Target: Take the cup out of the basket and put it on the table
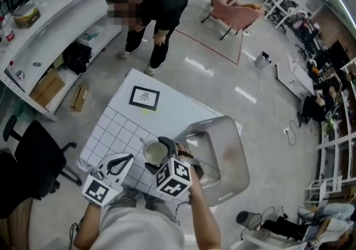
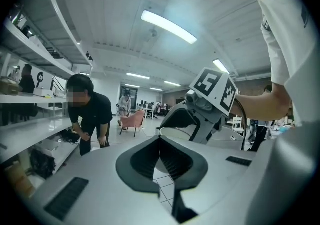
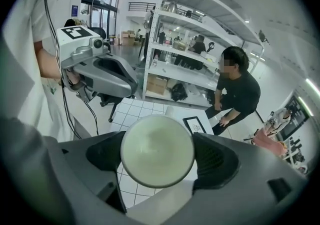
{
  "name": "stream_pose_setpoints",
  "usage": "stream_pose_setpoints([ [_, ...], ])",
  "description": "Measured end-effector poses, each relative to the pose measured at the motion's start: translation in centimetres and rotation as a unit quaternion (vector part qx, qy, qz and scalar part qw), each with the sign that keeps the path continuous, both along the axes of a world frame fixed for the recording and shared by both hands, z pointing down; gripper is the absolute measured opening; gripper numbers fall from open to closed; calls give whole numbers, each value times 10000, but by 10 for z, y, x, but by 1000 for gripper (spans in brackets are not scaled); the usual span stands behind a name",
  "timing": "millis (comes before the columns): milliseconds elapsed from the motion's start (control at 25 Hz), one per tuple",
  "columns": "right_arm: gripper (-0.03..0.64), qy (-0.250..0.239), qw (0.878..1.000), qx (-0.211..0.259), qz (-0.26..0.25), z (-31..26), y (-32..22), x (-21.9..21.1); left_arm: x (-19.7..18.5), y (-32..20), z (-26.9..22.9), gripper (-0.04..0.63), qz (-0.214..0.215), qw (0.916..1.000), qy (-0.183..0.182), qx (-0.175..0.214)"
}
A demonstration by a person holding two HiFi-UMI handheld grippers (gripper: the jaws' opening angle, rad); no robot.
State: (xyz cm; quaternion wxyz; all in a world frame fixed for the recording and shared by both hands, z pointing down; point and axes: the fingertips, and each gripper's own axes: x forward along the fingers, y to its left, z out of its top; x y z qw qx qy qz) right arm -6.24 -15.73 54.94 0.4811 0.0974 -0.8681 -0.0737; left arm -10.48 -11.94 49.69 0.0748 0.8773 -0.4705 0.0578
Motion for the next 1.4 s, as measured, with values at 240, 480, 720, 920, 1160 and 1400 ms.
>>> stream_pose_setpoints([
  [240,411,106,9999,-110,21,32,1,-11,-10,6,9,9,-169,9998,-87,-66],
  [480,411,236,9994,-251,70,69,3,-15,-16,14,20,9,-313,9993,-102,-188],
  [720,411,389,9987,-289,156,107,5,-9,-16,18,30,9,-331,9991,-103,-236],
  [920,411,415,9984,-305,243,133,5,-7,-10,20,35,9,-252,9990,-170,-322],
  [1160,411,359,9984,-358,236,157,5,-9,-4,18,42,9,-180,9989,-236,-361],
  [1400,411,299,9984,-436,201,173,6,-14,-3,17,46,9,-158,9987,-261,-403],
])
